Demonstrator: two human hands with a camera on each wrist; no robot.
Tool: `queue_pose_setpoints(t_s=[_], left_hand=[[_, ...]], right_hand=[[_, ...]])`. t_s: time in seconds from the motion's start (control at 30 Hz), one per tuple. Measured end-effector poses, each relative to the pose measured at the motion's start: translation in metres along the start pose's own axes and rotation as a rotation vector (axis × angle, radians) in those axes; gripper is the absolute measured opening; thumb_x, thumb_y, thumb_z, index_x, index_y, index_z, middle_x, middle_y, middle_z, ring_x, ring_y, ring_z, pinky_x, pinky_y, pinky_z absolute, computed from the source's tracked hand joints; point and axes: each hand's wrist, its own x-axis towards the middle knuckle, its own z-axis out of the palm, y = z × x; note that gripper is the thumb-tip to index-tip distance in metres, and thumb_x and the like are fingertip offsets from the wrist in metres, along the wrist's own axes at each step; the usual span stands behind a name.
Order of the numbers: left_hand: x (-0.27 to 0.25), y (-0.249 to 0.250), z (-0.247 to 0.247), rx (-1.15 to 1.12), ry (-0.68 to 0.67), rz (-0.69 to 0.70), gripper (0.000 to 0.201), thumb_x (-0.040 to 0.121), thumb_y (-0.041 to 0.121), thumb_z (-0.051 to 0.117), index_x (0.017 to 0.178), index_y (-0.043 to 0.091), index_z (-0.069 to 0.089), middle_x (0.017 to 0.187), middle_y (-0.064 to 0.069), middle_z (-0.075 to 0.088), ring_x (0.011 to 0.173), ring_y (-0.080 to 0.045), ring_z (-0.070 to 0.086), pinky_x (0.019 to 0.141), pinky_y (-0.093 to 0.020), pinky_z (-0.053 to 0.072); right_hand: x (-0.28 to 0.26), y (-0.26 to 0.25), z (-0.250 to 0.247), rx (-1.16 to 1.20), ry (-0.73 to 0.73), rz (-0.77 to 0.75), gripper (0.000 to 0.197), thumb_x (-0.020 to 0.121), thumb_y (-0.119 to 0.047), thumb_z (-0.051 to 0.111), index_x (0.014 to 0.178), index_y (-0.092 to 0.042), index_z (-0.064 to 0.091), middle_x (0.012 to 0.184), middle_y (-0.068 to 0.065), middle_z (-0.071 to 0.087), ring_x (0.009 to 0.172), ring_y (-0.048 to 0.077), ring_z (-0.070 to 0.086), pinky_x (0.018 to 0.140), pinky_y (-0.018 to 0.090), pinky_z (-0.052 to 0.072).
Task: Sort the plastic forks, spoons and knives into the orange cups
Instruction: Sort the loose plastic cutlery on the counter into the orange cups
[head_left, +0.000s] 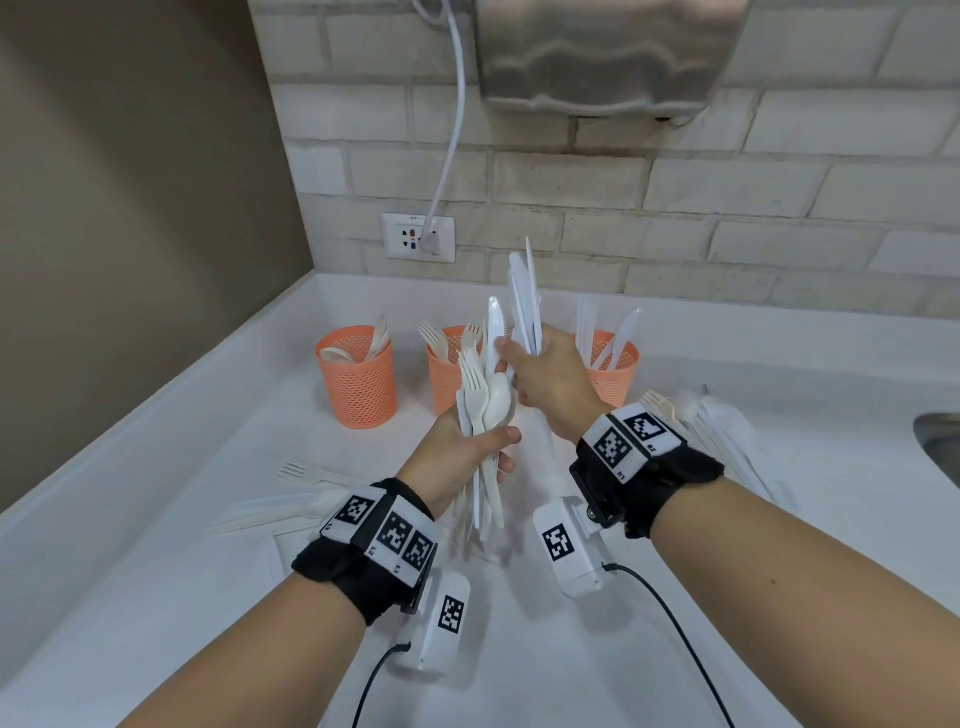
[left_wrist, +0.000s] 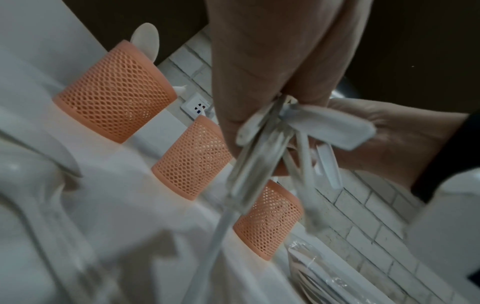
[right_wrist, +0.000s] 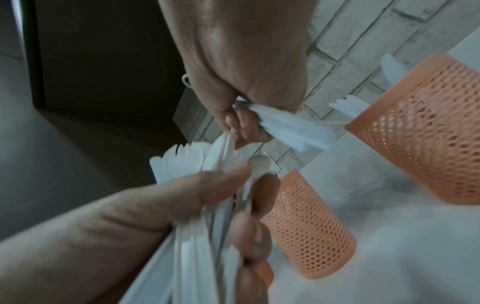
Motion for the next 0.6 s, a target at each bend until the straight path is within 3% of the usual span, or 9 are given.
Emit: queue_pose_setpoints(t_s=[0.1, 0.17, 0.23, 0.3, 0.4, 0.53, 0.6], left_hand=[[0.004, -0.0009, 0.0027, 0.068, -0.026, 0.024, 0.032, 0.086, 0.006, 0.06, 0.117, 0.007, 0.053, 0.086, -0.01, 0.056, 0.053, -0.014, 0.057, 0.053, -0.026, 0.048], [0.0055, -0.0019, 0.0041, 0.081, -0.028, 0.024, 0.032, 0.086, 0.007, 0.061, 0.117, 0.008, 0.053, 0.085, -0.009, 0.056, 0.054, -0.014, 0.058, 0.053, -0.026, 0.048], [0.0063, -0.0032, 0.0051, 0.076, -0.019, 0.029, 0.035, 0.086, 0.007, 0.062, 0.119, 0.007, 0.052, 0.083, -0.006, 0.056, 0.055, -0.013, 0.059, 0.053, -0.025, 0.048], [0.007, -0.0041, 0.0068, 0.056, -0.009, 0.042, 0.037, 0.086, 0.005, 0.061, 0.121, 0.006, 0.051, 0.084, -0.005, 0.058, 0.056, -0.014, 0.058, 0.053, -0.022, 0.048], [0.0078, -0.0049, 0.0096, 0.054, 0.008, 0.096, 0.036, 0.086, -0.001, 0.059, 0.121, 0.001, 0.049, 0.085, -0.007, 0.056, 0.059, -0.015, 0.055, 0.055, -0.019, 0.048], [0.009, -0.0071, 0.0092, 0.061, 0.028, 0.105, 0.036, 0.085, -0.002, 0.06, 0.118, 0.002, 0.049, 0.08, -0.003, 0.055, 0.061, -0.015, 0.054, 0.058, -0.02, 0.05], [0.009, -0.0069, 0.0083, 0.036, 0.022, 0.1, 0.036, 0.085, -0.001, 0.06, 0.12, 0.004, 0.051, 0.08, 0.0, 0.058, 0.062, -0.014, 0.056, 0.059, -0.021, 0.051]], right_hand=[[-0.0011, 0.0054, 0.0033, -0.023, 0.013, -0.025, 0.007, 0.085, -0.019, 0.063, 0.082, -0.016, 0.057, 0.073, 0.005, 0.064, 0.064, 0.018, 0.063, 0.054, 0.027, 0.049], [0.0006, 0.0072, 0.002, -0.056, 0.042, -0.036, 0.013, 0.082, -0.013, 0.063, 0.071, -0.017, 0.056, 0.068, 0.004, 0.062, 0.062, 0.019, 0.061, 0.053, 0.026, 0.046], [0.0013, 0.0062, 0.0007, -0.117, 0.05, -0.065, 0.013, 0.082, -0.012, 0.06, 0.071, -0.016, 0.054, 0.065, 0.0, 0.058, 0.061, 0.016, 0.058, 0.055, 0.025, 0.047], [0.0018, 0.0064, 0.0016, -0.162, 0.044, -0.081, 0.006, 0.085, -0.014, 0.057, 0.082, -0.01, 0.054, 0.067, -0.004, 0.054, 0.064, 0.015, 0.054, 0.057, 0.023, 0.045], [0.0021, 0.0097, 0.0053, -0.201, 0.008, -0.08, 0.018, 0.088, -0.019, 0.057, 0.1, -0.005, 0.051, 0.071, -0.006, 0.051, 0.064, 0.011, 0.052, 0.06, 0.025, 0.046], [0.0018, 0.0114, 0.0017, -0.22, -0.033, -0.096, 0.009, 0.087, -0.013, 0.056, 0.08, -0.011, 0.051, 0.064, -0.004, 0.051, 0.058, 0.011, 0.051, 0.054, 0.023, 0.043], [0.0013, 0.0096, -0.0006, -0.2, -0.056, -0.068, 0.021, 0.087, -0.008, 0.05, 0.069, -0.018, 0.045, 0.06, -0.003, 0.049, 0.052, 0.01, 0.048, 0.048, 0.021, 0.037]])
